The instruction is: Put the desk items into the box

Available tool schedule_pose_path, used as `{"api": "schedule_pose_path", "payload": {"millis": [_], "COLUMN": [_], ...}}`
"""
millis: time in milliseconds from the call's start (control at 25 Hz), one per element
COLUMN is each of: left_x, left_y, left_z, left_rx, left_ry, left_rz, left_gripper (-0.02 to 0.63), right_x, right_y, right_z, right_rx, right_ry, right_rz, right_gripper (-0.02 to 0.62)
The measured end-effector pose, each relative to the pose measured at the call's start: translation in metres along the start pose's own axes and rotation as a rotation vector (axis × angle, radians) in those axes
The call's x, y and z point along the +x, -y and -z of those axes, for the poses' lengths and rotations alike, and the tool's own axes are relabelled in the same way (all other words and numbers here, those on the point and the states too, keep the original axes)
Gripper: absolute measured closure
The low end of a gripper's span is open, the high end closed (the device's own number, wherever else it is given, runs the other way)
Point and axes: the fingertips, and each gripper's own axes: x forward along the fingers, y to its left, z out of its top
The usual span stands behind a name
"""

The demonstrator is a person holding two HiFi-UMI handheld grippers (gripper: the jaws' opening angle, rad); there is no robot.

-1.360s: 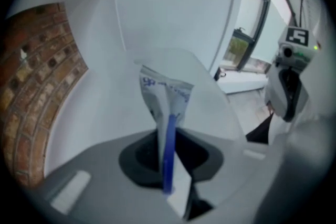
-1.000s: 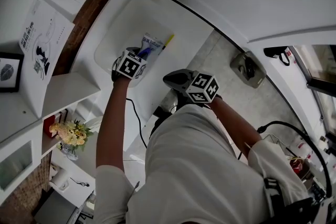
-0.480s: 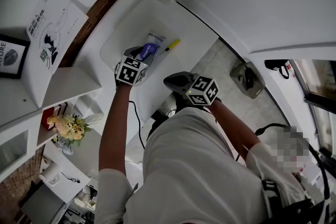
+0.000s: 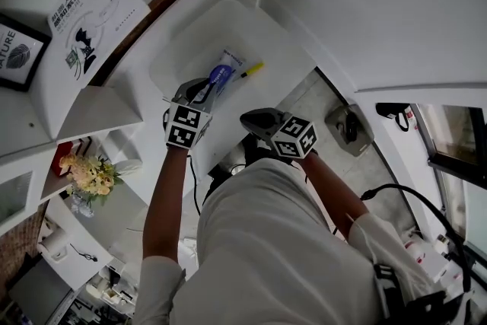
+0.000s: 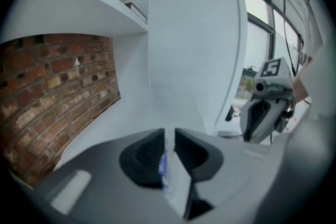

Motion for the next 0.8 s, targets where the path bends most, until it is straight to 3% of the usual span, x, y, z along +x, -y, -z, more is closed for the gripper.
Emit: {"api": "schedule_pose_path", "payload": {"millis": [480, 800], "left_x": [-0.07, -0.113], "left_y": [0.001, 0.001], "left_z": [0.003, 0.034], "left_rx": [-0.086, -0.174], "left_ry": [0.118, 0.145], "left_rz": [-0.108, -0.173], "left_gripper": [0.601, 0.603], "right_x": [0.009, 0.017], "right_y": [-0.019, -0.035], "right_z": [-0.014, -0.019], "right_rx": [-0.035, -0.059], "right_ry": [0.024, 0.025], "right_rz": [0.003, -0.017], "right_gripper": [0.595, 0.595]}}
